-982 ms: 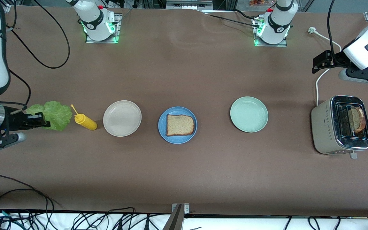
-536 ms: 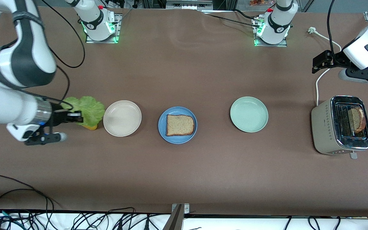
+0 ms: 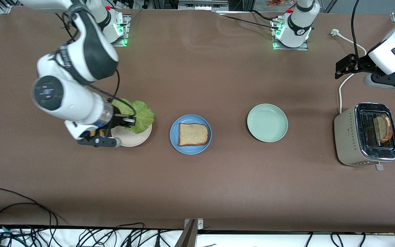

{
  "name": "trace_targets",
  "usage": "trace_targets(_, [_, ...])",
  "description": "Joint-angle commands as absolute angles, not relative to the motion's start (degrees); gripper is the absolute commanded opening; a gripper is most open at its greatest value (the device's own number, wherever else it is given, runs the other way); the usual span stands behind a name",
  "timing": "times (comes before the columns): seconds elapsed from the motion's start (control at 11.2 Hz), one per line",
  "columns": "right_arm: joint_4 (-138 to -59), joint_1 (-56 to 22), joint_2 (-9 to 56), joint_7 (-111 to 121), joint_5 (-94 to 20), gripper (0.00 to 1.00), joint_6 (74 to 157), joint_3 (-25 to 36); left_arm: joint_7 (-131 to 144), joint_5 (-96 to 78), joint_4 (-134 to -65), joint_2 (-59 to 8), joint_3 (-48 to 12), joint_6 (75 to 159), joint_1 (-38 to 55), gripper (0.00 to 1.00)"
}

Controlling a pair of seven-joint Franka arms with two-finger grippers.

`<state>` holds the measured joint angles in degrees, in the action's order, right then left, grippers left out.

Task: Make sandwich in blue plate with both arms
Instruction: 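Lift the lettuce and carry it with the right gripper to the blue plate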

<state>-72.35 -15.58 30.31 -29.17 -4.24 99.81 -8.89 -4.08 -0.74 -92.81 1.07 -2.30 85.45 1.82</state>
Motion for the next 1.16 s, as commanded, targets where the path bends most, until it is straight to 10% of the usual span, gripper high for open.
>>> trace_targets(0.0, [-71.6,-22.4,33.8,-41.7,0.1,0.0,105.4,-8.3,-5.5,-1.8,-93.4,2.0,-2.0,85.9,1.8,1.0])
trace_targets(1.07, [-67.1,-32.8,50.1,-67.4,12.6,0.0,125.3,-8.4,-5.5,-1.8,-93.4,2.0,-2.0,85.9,1.8,1.0])
